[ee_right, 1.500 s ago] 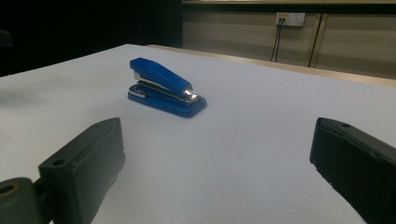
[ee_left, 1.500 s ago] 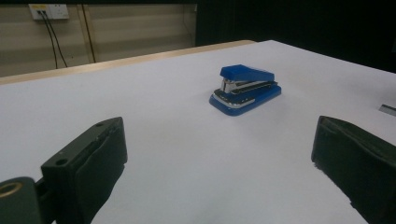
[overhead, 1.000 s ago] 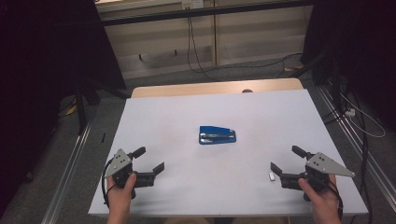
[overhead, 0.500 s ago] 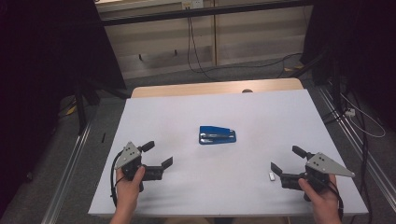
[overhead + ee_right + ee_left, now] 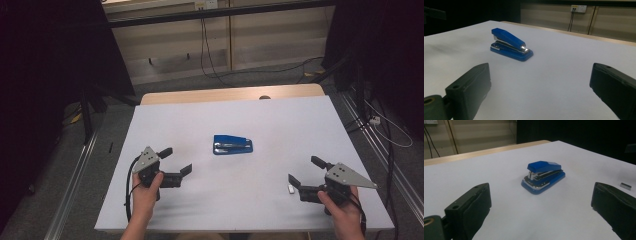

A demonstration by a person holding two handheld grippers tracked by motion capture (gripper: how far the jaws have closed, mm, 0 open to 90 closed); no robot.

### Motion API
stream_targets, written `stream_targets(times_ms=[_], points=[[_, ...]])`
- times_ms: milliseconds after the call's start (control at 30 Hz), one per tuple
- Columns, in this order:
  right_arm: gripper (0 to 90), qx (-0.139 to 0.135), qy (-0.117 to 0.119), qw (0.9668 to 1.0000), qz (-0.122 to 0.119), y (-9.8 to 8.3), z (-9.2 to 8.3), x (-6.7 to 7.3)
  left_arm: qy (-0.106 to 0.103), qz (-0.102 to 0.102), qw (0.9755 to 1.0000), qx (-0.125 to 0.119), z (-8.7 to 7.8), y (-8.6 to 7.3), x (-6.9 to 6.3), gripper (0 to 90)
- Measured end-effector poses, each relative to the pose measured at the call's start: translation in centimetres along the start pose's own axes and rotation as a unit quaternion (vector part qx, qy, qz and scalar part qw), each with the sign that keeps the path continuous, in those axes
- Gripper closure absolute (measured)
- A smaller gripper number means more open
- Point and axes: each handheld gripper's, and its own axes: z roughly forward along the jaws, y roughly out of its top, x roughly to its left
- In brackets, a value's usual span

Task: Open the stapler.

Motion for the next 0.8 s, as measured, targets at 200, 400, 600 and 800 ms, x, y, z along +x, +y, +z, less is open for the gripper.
stream_targets(times_ms=[200, 400, 600, 800], points=[[3.1, 0.0, 0.0, 1.0, 0.002, 0.0, 0.0, 0.0, -0.017, 0.0, 0.9998, 0.007, 1.4, 0.4, -0.1, 2.7], [3.1, 0.0, 0.001, 1.0, 0.004, 0.0, 0.0, 0.0, -0.026, 0.003, 0.9996, 0.011, 2.7, 0.7, -0.2, 2.4], [3.1, 0.001, 0.002, 1.0, 0.0, 0.0, 0.0, 0.0, -0.028, 0.01, 0.9994, 0.017, 3.9, 1.0, -0.3, 2.6], [3.1, 0.002, 0.003, 1.0, 0.003, -0.1, 0.0, -0.1, -0.03, 0.012, 0.9993, 0.019, 5.2, 1.3, -0.2, 3.2]])
